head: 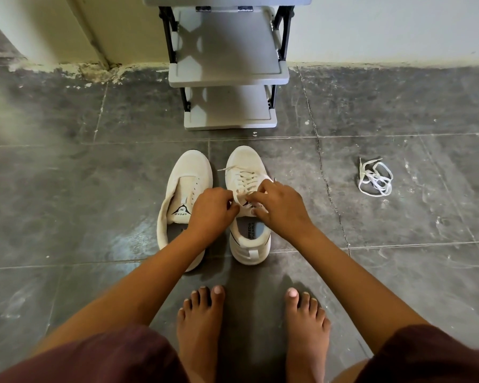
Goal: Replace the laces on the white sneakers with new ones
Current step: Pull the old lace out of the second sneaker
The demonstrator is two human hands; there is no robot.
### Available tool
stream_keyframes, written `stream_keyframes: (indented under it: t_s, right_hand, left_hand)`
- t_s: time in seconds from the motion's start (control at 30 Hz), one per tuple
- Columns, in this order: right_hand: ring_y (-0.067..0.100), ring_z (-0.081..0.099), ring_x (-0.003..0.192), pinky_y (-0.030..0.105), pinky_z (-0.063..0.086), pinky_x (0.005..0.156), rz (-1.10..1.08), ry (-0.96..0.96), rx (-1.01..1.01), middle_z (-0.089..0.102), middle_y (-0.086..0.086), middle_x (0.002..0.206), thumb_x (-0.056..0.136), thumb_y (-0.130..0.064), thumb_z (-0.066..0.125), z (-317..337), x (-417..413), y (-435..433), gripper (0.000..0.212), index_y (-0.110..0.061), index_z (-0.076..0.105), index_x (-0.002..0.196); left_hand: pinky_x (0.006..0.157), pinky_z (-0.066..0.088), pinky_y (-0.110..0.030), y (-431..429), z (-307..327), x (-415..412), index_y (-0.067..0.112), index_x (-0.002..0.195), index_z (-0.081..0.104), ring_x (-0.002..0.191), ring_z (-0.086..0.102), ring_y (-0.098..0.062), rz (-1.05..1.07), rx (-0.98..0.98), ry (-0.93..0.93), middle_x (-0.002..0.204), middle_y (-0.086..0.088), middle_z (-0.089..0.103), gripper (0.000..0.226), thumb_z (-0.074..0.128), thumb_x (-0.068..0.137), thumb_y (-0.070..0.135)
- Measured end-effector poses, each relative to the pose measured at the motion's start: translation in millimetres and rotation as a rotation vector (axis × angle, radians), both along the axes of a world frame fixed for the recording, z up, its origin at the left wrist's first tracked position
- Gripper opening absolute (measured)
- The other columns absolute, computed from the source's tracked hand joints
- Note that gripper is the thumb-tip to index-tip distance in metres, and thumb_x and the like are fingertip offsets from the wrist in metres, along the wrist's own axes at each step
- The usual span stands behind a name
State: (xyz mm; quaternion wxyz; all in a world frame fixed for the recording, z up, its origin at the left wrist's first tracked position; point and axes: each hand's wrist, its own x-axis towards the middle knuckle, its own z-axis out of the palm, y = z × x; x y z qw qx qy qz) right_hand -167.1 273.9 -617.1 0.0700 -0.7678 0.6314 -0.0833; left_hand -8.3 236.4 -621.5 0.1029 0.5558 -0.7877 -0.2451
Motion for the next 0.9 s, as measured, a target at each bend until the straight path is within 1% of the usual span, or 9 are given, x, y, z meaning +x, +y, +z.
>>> stream_keyframes:
  t_s: [0.1,0.2,0.3,0.37,0.47,0.6,0.67,0.77,0.9]
  right_hand:
    - [0.029,0.061,0.073,0.032,0.044,0.058,0.053,0.020,-0.135,0.063,0.011,0.087,0.082,-0.015,0.067,0.6,3.9,-1.1,0.010,-0.010,0.073,0.088]
    - [0.022,0.057,0.090,0.030,0.040,0.072,-0.028,-0.084,-0.066,0.060,0.006,0.101,0.089,-0.021,0.060,4.9,6.0,-8.8,0.016,-0.010,0.071,0.096]
    - [0.002,0.055,0.081,0.013,0.041,0.070,-0.218,-0.808,0.058,0.062,0.002,0.092,0.087,-0.016,0.064,29.2,20.6,-18.8,0.004,-0.013,0.066,0.085]
    - [-0.007,0.054,0.073,0.007,0.042,0.066,-0.206,-1.031,0.024,0.059,-0.008,0.084,0.087,-0.013,0.065,39.9,27.3,-21.5,0.008,-0.019,0.063,0.081]
    - [-0.003,0.054,0.077,0.015,0.042,0.071,-0.232,-0.851,0.061,0.057,-0.008,0.093,0.085,-0.017,0.067,35.5,19.0,-18.2,0.005,-0.018,0.066,0.090]
    - [0.018,0.051,0.104,0.031,0.041,0.083,-0.060,-0.077,0.145,0.052,0.001,0.119,0.087,-0.034,0.061,3.4,-1.4,-3.5,0.034,-0.023,0.062,0.119]
    - [0.022,0.053,0.101,0.030,0.039,0.077,0.049,0.084,0.035,0.053,0.004,0.118,0.091,-0.033,0.056,-4.1,-2.4,2.1,0.029,-0.020,0.063,0.115]
    - [0.024,0.056,0.093,0.030,0.037,0.070,0.000,0.007,-0.091,0.059,0.007,0.108,0.091,-0.025,0.058,-0.9,1.4,-0.4,0.022,-0.011,0.070,0.104]
    - [0.008,0.054,0.074,0.022,0.040,0.066,-0.116,-0.689,-0.080,0.052,-0.001,0.079,0.082,-0.015,0.071,30.1,17.1,-14.5,0.012,-0.003,0.068,0.080]
  left_hand:
    - [0.071,0.046,-0.033,-0.3,0.6,-0.9,0.007,0.092,0.068,0.078,0.056,-0.021,-0.006,0.006,-0.015,0.084,-0.009,0.062,0.021,0.056,0.090,0.024]
    - [0.066,0.039,-0.030,0.1,1.6,-2.4,0.006,0.087,0.066,0.074,0.052,-0.020,-0.022,-0.008,-0.032,0.081,-0.009,0.058,0.023,0.055,0.092,0.025]
    - [0.065,0.041,-0.033,0.6,-0.7,-2.9,0.006,0.084,0.065,0.071,0.049,-0.019,-0.042,-0.037,-0.044,0.081,-0.010,0.060,0.025,0.054,0.093,0.027]
    - [0.067,0.045,-0.034,1.1,-1.5,-2.5,0.007,0.085,0.065,0.072,0.052,-0.020,-0.036,-0.030,-0.025,0.082,-0.010,0.060,0.023,0.055,0.092,0.027]
    - [0.070,0.046,-0.036,1.1,-3.4,-1.2,0.007,0.087,0.066,0.075,0.054,-0.022,-0.023,-0.014,-0.016,0.083,-0.010,0.061,0.023,0.056,0.091,0.027]
    - [0.067,0.043,-0.031,-0.9,-5.0,0.4,0.011,0.092,0.069,0.077,0.057,-0.021,-0.008,0.036,0.009,0.084,-0.008,0.063,0.022,0.058,0.090,0.030]
    - [0.068,0.043,-0.030,-2.3,-5.5,-0.1,0.012,0.096,0.070,0.077,0.057,-0.020,-0.004,0.043,0.019,0.086,-0.007,0.065,0.022,0.060,0.089,0.031]
    - [0.069,0.043,-0.031,-3.2,-4.1,-0.2,0.012,0.096,0.069,0.076,0.055,-0.019,-0.006,0.044,0.002,0.086,-0.008,0.065,0.024,0.060,0.089,0.032]
    - [0.069,0.045,-0.034,-1.0,-2.3,-3.4,0.008,0.089,0.068,0.076,0.055,-0.022,-0.036,0.024,-0.022,0.084,-0.010,0.064,0.022,0.061,0.089,0.029]
